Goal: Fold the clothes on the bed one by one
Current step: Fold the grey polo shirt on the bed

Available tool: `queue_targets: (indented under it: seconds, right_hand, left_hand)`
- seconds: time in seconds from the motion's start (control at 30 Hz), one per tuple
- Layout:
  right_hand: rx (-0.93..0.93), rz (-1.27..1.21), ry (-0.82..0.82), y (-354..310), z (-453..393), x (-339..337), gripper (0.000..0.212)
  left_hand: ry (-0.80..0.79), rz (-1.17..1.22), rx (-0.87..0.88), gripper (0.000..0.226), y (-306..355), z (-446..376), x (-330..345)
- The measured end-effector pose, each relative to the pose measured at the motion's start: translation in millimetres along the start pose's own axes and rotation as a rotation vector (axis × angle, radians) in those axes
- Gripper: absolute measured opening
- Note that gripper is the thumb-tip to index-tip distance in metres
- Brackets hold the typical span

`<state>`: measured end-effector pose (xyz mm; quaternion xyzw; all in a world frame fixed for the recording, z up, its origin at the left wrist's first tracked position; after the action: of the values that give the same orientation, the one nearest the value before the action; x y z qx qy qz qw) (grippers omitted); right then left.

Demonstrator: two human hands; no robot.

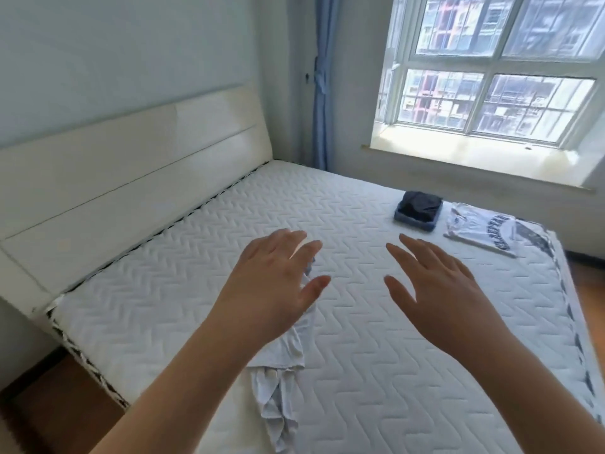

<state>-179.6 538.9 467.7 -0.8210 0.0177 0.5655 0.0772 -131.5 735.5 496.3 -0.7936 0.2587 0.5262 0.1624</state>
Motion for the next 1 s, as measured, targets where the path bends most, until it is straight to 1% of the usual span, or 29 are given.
queue_targets:
  seconds: [0.13, 0.2, 0.33, 0.47, 0.53, 0.6, 0.73, 0.83, 0.93, 1.0]
  right_hand:
    - [0.039, 0.037, 0.010, 21.2, 4.0, -13.1, 0.064]
    - [0.052, 0.051, 0.016, 33.1, 3.7, -19.1, 0.062]
    - [0.051, 0.045, 0.060, 48.3, -2.6, -34.9, 0.065]
    - [0.065, 0.047, 0.090, 58.0, -9.9, -43.0, 0.065]
    - [0.081, 0.057, 0.099, 60.6, -14.7, -46.7, 0.064]
    - [0.095, 0.068, 0.105, 60.1, -19.8, -49.4, 0.063]
    - [0.125, 0.110, 0.103, 47.1, -30.1, -47.6, 0.066]
    - [0.160, 0.148, 0.103, 26.4, -37.2, -37.6, 0.073]
    - [0.211, 0.177, 0.091, -1.5, -47.3, -23.4, 0.066]
    - [0.264, 0.158, 0.095, -23.7, -57.6, -15.8, 0.067]
  left_hand:
    - [-0.003, 0.019, 0.069, 0.080, 25.4, -12.2, 4.3]
    - [0.004, 0.027, 0.083, 0.082, 38.6, -18.2, 3.0]
    - [0.027, 0.043, 0.092, 0.077, 56.7, -35.7, -2.6]
    - [0.045, 0.039, 0.112, 0.080, 65.1, -46.8, -4.6]
    - [0.060, 0.034, 0.130, 0.074, 64.2, -52.4, -4.5]
    - [0.080, 0.027, 0.154, 0.067, 60.0, -59.3, -5.1]
    - [0.130, 0.059, 0.188, 0.061, 40.7, -72.0, -7.0]
    - [0.125, 0.067, 0.214, 0.063, 11.4, -80.3, 0.2]
    - [0.105, 0.085, 0.259, 0.068, -24.5, -87.3, 8.2]
    - [0.106, 0.101, 0.286, 0.071, -50.5, -90.4, 11.7]
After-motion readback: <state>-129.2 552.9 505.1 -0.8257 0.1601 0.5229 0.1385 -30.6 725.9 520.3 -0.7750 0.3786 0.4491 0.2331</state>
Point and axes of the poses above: each hand's wrist, its own z-axis away from the middle knuckle, its own x-axis out of the palm, y = z × x, the point moved 9 cm from there along -z, towards the middle knuckle, and after that the axes turned 13 degrees about y, right-handed, at the moved point
